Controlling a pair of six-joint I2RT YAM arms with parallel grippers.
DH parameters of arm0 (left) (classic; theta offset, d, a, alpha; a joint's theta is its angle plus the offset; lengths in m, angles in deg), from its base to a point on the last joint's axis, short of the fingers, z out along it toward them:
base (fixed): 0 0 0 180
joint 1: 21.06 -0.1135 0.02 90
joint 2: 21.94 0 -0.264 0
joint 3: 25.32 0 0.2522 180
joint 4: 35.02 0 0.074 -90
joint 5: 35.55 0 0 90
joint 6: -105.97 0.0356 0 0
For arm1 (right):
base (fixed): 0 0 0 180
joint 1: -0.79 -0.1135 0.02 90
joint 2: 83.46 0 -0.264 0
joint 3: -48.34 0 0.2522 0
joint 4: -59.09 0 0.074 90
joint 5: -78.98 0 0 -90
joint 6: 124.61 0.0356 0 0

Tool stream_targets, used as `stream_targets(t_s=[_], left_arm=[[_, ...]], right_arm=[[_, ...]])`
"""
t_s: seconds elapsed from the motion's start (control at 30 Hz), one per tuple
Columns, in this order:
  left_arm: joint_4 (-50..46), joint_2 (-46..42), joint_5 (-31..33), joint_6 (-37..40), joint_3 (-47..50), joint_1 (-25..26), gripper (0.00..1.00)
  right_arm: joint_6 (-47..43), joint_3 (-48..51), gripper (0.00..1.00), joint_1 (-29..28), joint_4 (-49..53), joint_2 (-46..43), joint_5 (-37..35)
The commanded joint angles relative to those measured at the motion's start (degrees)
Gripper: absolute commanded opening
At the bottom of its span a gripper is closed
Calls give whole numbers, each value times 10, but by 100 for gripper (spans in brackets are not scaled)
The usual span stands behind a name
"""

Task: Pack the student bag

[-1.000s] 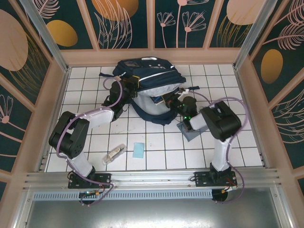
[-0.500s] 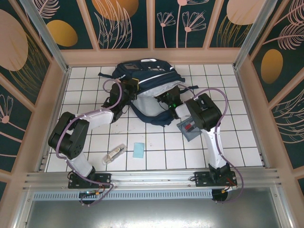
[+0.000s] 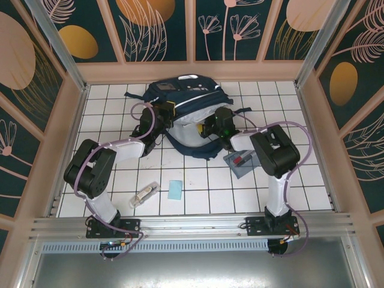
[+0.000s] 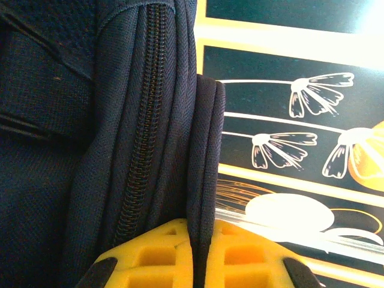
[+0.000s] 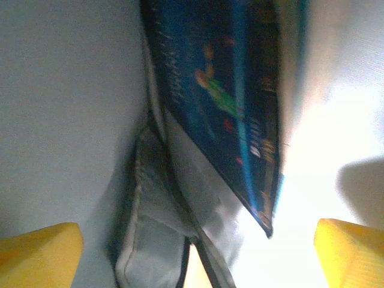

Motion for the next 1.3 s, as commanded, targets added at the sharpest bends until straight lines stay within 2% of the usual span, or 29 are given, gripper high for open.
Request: stream_targets(t_s=[0.0, 0.13, 0.37, 0.63, 0.77, 0.8, 0.87, 0.97, 1.03, 1.07, 1.1, 1.13, 1.17, 1.2, 1.23, 1.27], left_arm=[[95, 4, 15, -9, -30, -15, 0], [93, 3, 18, 1, -32, -31, 0], [66, -5, 0, 34, -24, -39, 0], [65, -9, -22, 51, 9, -43, 0], [59, -7, -36, 61, 5, -43, 0], [58, -6, -37, 61, 6, -43, 0], [53, -5, -36, 64, 6, -44, 0], [48, -4, -53, 74, 5, -52, 0], [37, -6, -80, 92, 5, -63, 0], [29, -7, -100, 106, 5, -70, 0], [18, -10, -122, 125, 5, -77, 0], [1, -15, -136, 141, 7, -79, 2], [-21, -18, -143, 163, 9, -80, 20], [-51, -44, -145, 183, 15, -80, 42], [-78, -56, -144, 200, 19, -80, 55], [-118, -75, -136, 229, 22, -80, 63]], right_arm=[[-24, 23, 99, 1, 132, -61, -11], [-61, 56, 99, 4, 165, -114, 9], [-223, 91, 99, 9, 266, -210, 74], [-377, 123, 95, 3, 354, -348, 55], [-472, 111, 75, 1, 360, -354, 61], [-496, 108, 59, 2, 355, -352, 63], [-525, 106, 40, 2, 344, -356, 61], [-576, 81, 27, 3, 357, -364, 66], [-609, 53, 16, 4, 398, -369, 34], [-625, 38, 5, 4, 423, -371, 6], [-638, 25, 0, 5, 448, -373, -28], [-648, 16, 0, 7, 466, -372, -59], [-657, 5, 0, 8, 484, -371, -95], [-663, 0, 0, 12, 496, -369, -123], [-666, -2, 0, 16, 502, -367, -144], [-667, -3, 0, 24, 504, -363, -152]])
